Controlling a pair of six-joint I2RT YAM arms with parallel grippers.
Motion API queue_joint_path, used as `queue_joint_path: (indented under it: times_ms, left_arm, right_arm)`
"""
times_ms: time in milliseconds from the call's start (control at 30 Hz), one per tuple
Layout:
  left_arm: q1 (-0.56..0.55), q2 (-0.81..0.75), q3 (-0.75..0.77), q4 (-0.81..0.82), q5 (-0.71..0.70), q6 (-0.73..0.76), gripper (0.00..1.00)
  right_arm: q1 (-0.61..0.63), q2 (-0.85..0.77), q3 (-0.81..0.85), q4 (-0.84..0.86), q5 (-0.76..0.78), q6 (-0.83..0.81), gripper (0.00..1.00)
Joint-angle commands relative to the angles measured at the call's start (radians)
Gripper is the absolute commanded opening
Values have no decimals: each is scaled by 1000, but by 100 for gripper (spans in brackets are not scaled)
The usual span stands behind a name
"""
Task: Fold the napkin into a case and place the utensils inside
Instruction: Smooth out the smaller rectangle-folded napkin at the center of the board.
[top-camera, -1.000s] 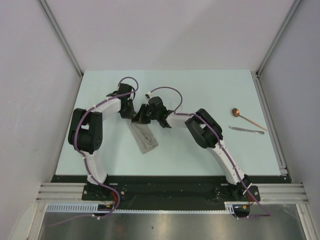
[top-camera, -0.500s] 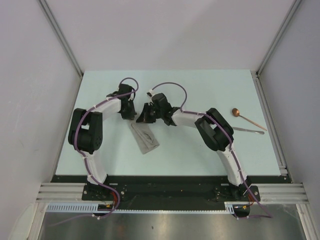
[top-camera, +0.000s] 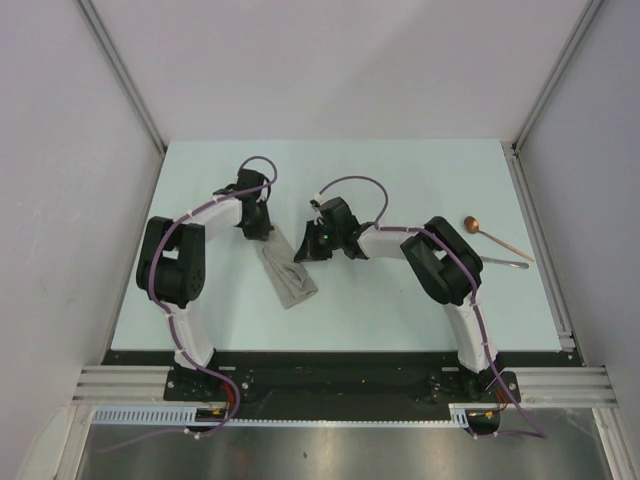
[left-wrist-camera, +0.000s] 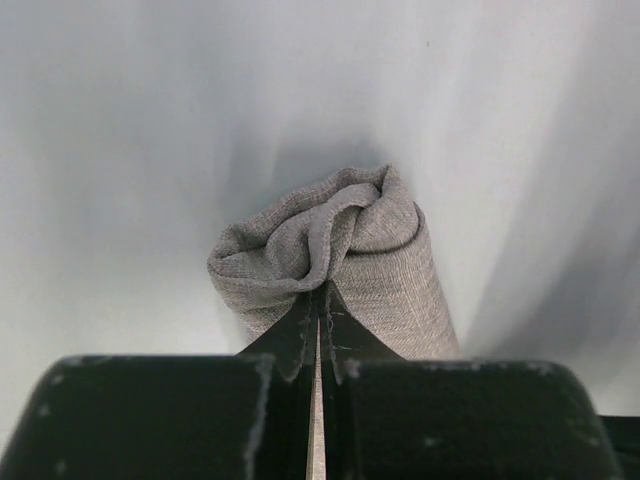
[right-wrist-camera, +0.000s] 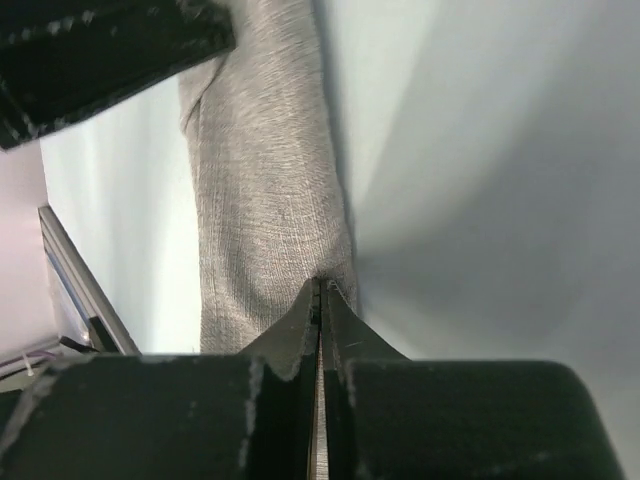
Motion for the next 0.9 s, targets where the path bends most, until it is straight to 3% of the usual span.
queue_joint_path:
  times_ms: [0, 167, 200, 333, 400, 500, 600, 633, 867]
  left_arm:
    - [-4, -34, -36, 17, 67, -27, 4]
    - [-4, -123, -65, 18, 42, -25, 40]
    - [-4, -147, -75, 3, 41, -18, 52]
    - [-3, -355, -143, -31, -13, -7, 64]
    - [-3, -420, -207, -49, -9, -24, 64]
    - [-1, -526, -336, -36, 30, -68, 54]
    - [-3, -591, -489, 40, 149, -128, 36]
    - [-3, -595, -514, 53, 153, -139, 26]
    - [-12, -574, -660, 182, 216, -185, 1]
  right_arm:
    - [73, -80, -34, 11, 23, -28, 0]
    - [73, -97, -50, 15, 32, -38, 0]
    - [73, -103, -50, 6, 34, -41, 0]
    - [75, -119, -60, -6, 35, -59, 0]
    - [75, -128, -66, -8, 32, -62, 0]
    - [78, -136, -77, -17, 37, -71, 0]
    - [81, -149, -83, -25, 41, -81, 0]
    - [81, -151, -81, -25, 38, -79, 0]
    - [102, -157, -89, -52, 61, -87, 0]
